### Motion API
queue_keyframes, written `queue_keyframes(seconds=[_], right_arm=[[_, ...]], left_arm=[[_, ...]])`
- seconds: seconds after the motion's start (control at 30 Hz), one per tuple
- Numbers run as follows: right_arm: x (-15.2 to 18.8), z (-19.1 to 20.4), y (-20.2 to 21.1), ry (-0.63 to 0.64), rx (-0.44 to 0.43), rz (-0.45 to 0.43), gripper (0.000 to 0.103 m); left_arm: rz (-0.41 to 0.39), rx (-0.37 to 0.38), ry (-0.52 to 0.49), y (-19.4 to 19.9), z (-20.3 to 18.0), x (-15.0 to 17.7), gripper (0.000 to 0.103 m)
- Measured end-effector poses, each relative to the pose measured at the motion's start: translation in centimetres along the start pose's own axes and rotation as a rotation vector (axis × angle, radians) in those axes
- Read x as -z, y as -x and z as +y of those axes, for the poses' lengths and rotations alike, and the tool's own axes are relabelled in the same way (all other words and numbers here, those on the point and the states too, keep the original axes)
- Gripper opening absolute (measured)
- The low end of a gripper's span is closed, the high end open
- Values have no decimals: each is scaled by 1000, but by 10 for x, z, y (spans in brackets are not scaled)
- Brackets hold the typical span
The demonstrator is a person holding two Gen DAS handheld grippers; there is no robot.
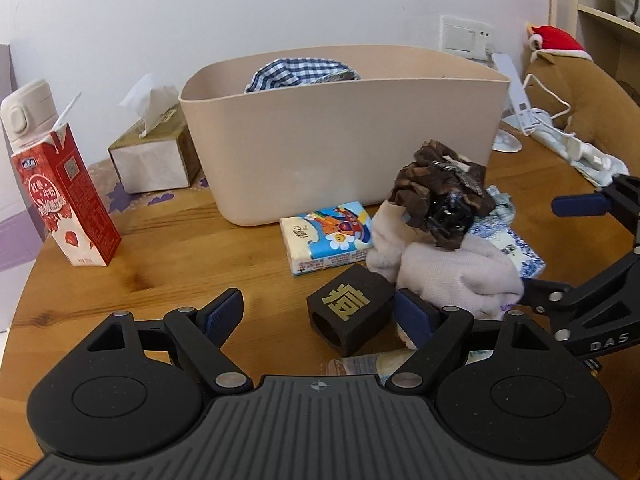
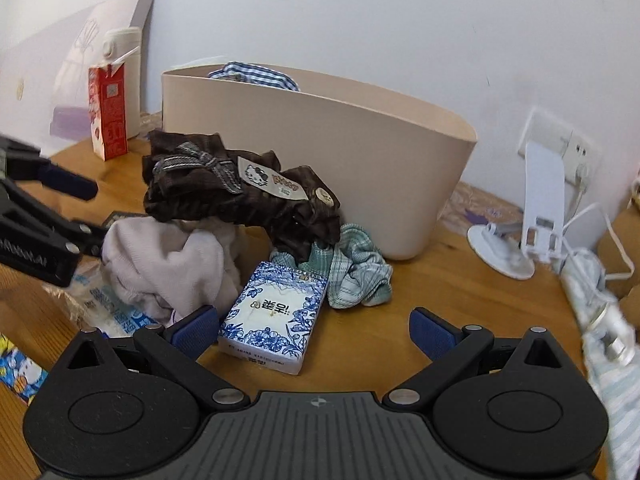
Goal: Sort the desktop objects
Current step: 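Move the left gripper to the black cube box while the right reaches the blue-white tissue pack, then close the left gripper on the black box while the right grips the blue-white tissue pack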
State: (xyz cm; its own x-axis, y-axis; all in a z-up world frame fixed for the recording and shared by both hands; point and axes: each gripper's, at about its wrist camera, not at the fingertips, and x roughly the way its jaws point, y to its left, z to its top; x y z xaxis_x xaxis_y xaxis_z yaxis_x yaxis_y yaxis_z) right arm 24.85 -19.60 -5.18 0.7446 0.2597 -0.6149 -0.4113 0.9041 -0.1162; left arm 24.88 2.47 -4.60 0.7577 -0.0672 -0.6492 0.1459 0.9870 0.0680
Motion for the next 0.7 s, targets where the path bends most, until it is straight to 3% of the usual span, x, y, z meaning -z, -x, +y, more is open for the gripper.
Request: queue_keyframes(seconds=[0.17, 0.4, 0.7], right_arm=[[3, -9, -5, -96, -35, 7, 103], [7, -11, -1, -117, -68, 41, 103], [7, -2, -13, -59, -48, 30, 100]], left_arm=[[-1, 8, 52, -7, 4, -4, 84], [3, 5, 65, -11, 5, -2, 84], [4, 33, 75, -22, 10, -3, 84]])
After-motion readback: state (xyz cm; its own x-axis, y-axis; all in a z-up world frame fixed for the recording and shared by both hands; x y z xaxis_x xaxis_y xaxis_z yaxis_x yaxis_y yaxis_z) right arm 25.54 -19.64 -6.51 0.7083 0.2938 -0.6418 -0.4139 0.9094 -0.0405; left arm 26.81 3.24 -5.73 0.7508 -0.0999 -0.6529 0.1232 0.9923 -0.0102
